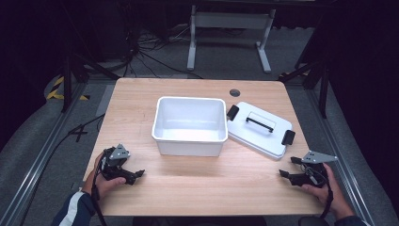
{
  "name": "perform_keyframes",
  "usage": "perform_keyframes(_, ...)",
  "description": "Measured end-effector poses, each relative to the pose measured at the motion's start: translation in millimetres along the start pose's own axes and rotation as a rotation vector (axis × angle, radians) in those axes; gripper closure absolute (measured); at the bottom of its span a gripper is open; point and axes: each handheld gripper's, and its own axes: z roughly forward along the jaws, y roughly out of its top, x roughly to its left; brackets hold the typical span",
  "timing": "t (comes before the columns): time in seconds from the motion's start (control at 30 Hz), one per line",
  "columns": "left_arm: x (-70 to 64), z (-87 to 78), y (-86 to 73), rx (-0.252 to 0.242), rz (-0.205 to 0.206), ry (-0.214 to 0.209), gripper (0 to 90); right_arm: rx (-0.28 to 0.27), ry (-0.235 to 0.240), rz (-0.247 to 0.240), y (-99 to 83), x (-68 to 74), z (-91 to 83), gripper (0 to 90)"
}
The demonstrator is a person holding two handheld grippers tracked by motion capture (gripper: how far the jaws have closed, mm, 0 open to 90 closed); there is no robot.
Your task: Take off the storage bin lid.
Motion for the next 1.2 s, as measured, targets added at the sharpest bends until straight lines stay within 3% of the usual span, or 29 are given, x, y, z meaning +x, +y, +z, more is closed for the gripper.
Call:
perform_keyframes(0.6, -0.4, 0.2, 0.0, -0.001, -0.006, 0.001, 0.2, 0.01, -0.034, 0.036, -0.4, 1.7, 0.3, 16.0)
perform_keyframes(1.2, -0.3, 0.0, 0.0, 0.0, -0.004, 0.003, 0.2, 0.012, -0.037, 0.037, -0.2, 1.6, 0.4, 15.4)
